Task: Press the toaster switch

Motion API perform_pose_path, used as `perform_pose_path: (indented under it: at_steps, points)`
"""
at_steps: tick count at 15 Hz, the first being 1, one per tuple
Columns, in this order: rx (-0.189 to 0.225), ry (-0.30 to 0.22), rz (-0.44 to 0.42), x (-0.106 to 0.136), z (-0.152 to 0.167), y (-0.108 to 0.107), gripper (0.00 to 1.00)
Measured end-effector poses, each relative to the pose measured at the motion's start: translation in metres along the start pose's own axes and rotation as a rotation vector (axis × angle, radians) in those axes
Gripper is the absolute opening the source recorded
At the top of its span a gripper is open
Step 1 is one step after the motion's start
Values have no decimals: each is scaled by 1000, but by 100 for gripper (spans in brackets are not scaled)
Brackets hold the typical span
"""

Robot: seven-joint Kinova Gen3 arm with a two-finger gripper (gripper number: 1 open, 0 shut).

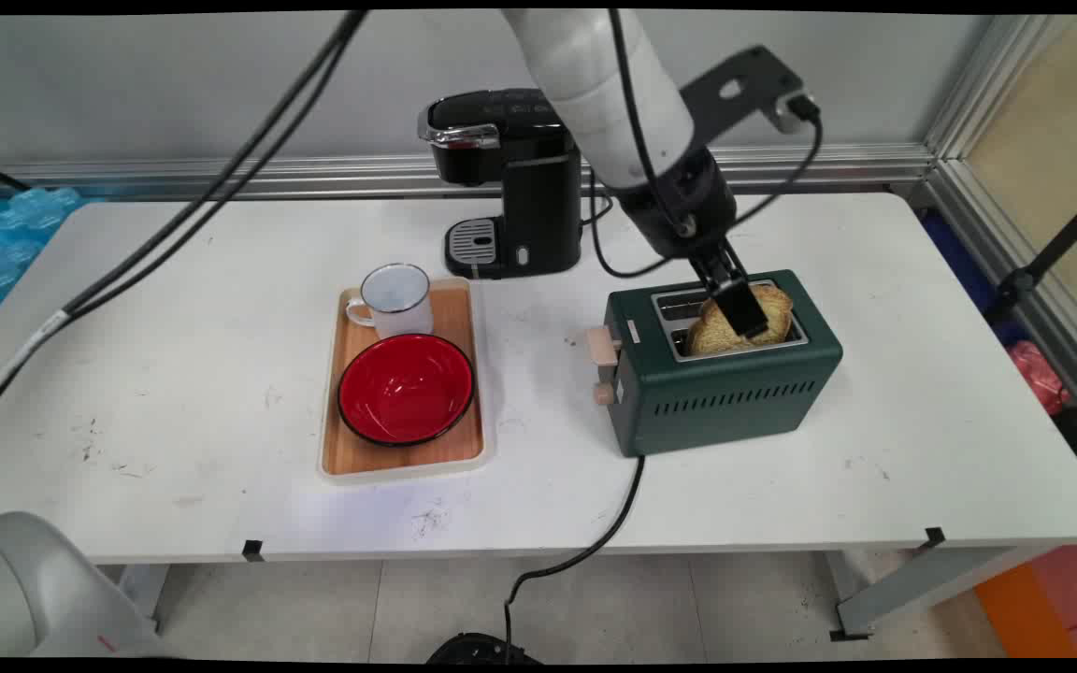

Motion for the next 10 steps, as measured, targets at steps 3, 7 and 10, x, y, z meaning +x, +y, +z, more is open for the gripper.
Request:
perform_pose_path:
  at_steps: [3, 7, 10]
  points:
    - [5, 17, -4, -12, -26, -3, 100]
    - [11, 31, -9, -33, -68, -5, 100]
    - [15, 33, -7, -47, -93, -5, 100]
